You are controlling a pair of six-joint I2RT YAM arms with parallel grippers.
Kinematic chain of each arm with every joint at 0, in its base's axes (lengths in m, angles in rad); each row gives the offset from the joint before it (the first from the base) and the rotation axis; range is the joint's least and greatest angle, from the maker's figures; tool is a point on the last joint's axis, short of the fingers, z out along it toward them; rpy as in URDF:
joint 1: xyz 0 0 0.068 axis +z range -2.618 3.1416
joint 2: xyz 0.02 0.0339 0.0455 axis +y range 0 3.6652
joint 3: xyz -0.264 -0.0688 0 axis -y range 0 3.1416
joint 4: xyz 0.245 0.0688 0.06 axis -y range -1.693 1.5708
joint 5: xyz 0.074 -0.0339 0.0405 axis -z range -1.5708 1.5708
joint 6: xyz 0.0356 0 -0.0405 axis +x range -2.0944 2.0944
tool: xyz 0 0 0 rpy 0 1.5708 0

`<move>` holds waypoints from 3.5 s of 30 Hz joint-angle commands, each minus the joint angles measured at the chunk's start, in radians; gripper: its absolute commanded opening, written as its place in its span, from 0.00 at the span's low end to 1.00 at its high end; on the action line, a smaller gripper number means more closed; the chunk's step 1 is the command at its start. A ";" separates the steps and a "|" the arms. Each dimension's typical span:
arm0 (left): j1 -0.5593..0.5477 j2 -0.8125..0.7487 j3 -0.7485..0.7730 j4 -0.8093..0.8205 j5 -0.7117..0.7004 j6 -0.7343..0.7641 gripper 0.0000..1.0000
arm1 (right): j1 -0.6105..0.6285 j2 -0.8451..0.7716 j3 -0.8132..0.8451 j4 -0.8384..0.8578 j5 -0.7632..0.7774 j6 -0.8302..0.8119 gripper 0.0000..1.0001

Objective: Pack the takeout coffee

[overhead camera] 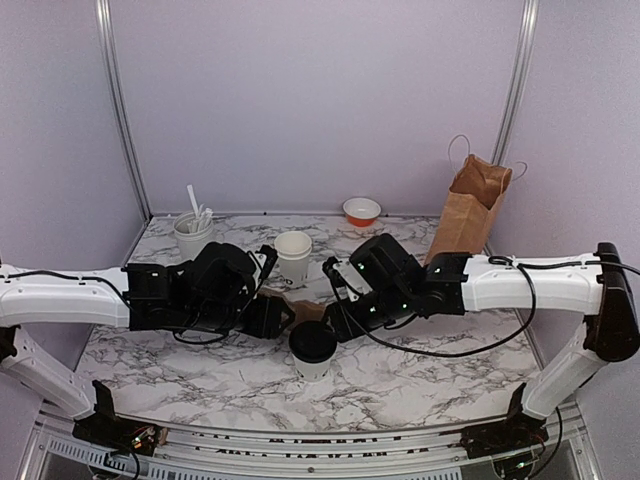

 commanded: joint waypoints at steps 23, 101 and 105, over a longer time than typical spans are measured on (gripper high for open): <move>0.024 0.042 -0.087 0.072 0.101 -0.097 0.51 | 0.035 0.072 0.061 -0.062 0.071 -0.039 0.54; 0.038 0.195 -0.151 -0.006 0.141 -0.115 0.42 | 0.038 0.085 -0.014 -0.017 0.060 -0.013 0.54; 0.039 0.171 -0.110 -0.018 0.128 -0.097 0.42 | 0.038 0.077 -0.004 -0.023 0.067 -0.010 0.54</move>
